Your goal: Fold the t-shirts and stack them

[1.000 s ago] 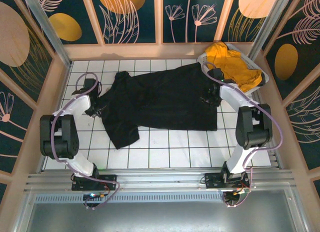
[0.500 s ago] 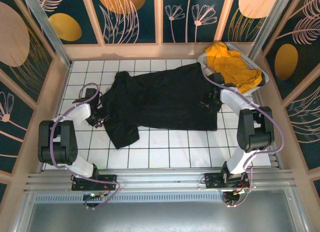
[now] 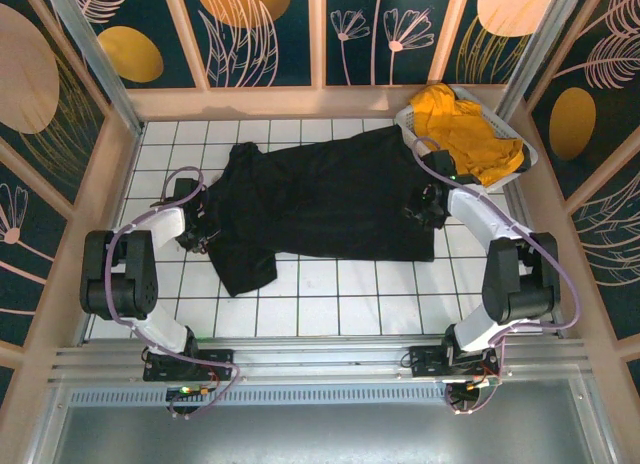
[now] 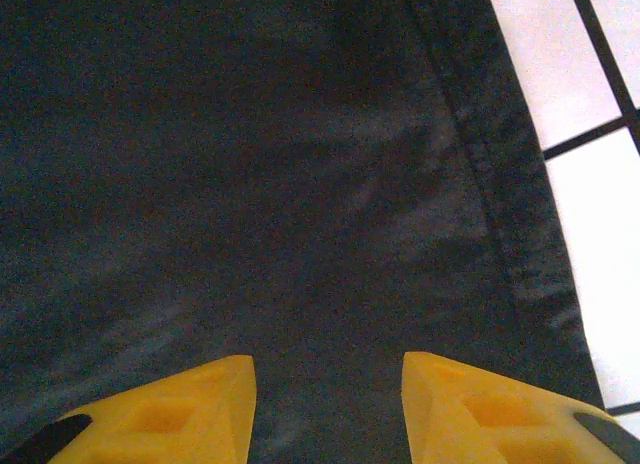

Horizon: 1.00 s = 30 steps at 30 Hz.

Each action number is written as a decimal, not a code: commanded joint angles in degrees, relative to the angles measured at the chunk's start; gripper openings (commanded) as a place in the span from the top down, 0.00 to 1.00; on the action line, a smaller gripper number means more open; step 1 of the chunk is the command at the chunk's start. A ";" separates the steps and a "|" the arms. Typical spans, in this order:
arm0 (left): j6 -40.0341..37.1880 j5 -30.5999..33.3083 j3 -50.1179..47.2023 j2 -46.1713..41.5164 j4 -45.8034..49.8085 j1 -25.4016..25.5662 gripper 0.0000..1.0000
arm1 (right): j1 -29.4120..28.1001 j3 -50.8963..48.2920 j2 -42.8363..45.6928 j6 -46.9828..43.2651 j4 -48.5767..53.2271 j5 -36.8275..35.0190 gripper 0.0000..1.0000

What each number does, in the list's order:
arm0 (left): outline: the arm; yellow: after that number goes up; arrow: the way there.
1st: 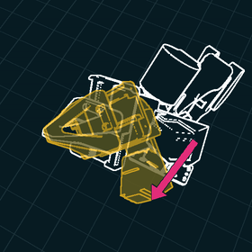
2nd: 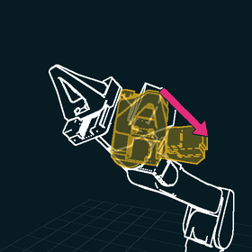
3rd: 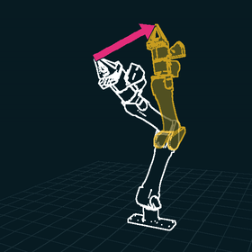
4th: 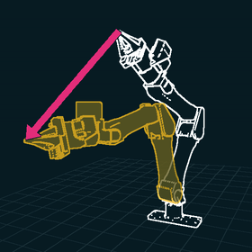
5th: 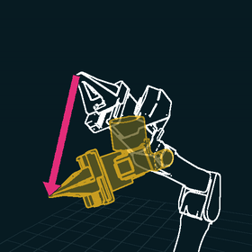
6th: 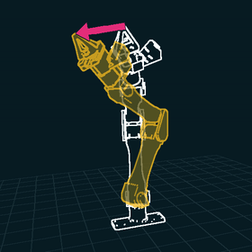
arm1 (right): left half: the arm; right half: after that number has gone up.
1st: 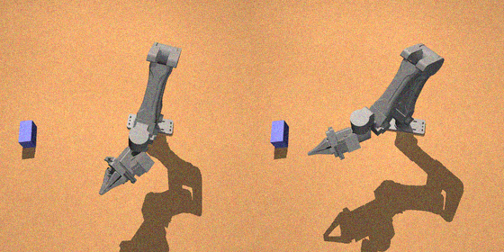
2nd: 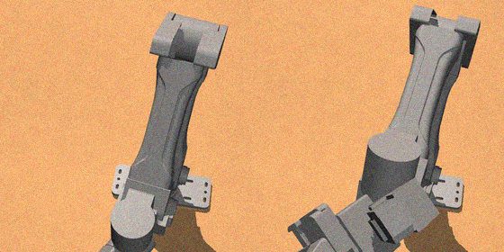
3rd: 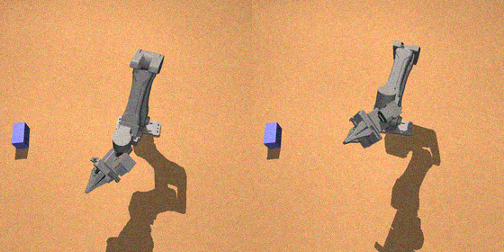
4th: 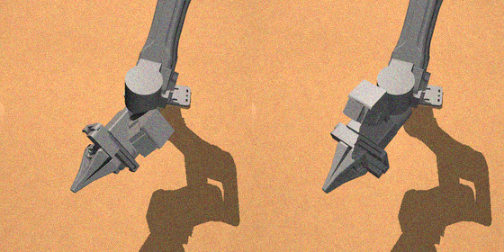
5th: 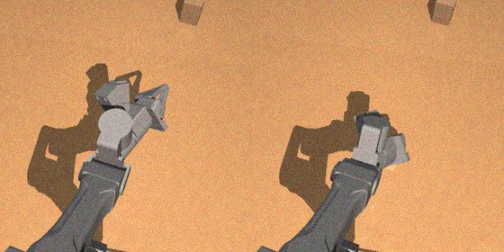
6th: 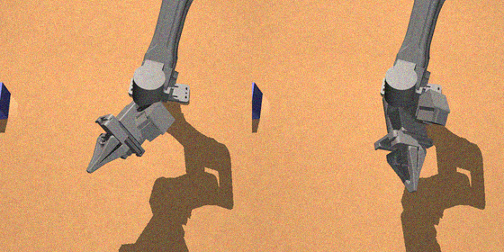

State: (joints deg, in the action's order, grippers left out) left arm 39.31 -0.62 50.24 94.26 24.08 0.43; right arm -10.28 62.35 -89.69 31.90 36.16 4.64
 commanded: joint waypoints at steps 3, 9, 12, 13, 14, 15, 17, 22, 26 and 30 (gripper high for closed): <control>-1.67 0.63 -0.49 -0.81 -2.39 0.13 0.67 | -0.23 -1.88 2.93 2.24 0.40 0.41 0.56; -3.12 3.59 3.11 -4.39 0.94 0.10 0.40 | -0.23 -2.10 3.01 3.07 0.14 0.00 0.56; -4.74 6.11 5.18 -3.24 3.77 -0.16 0.43 | -0.43 -1.88 2.79 3.16 0.05 0.32 0.56; -4.68 6.66 5.13 -3.01 4.47 -0.37 0.46 | -0.52 -1.57 2.72 3.04 0.13 0.45 0.56; -4.68 7.06 5.13 -2.94 4.90 -0.57 0.49 | -0.86 -1.17 2.68 2.80 0.22 0.54 0.56; -4.77 7.13 5.15 -3.09 4.77 -0.96 0.52 | -1.40 -0.68 2.52 2.43 0.23 0.58 0.56; -5.30 6.00 4.77 -3.62 3.83 -2.15 0.56 | -2.48 -0.32 2.59 1.05 -1.50 3.08 0.56; -7.83 -1.28 3.55 -3.13 -0.33 -3.68 0.60 | -6.06 -1.56 2.51 -1.66 -8.71 14.71 0.56; -7.97 -4.23 2.00 -1.56 -2.34 -3.68 0.61 | -7.38 -0.96 1.30 -1.25 -8.39 14.55 0.56; -7.66 -5.55 0.58 -0.11 -3.50 -3.68 0.64 | -7.32 -0.21 0.90 -1.29 -7.54 13.32 0.56</control>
State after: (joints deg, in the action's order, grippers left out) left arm 32.58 -3.75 52.25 92.73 22.02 -3.22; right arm -17.72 61.01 -88.55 31.59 28.84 17.26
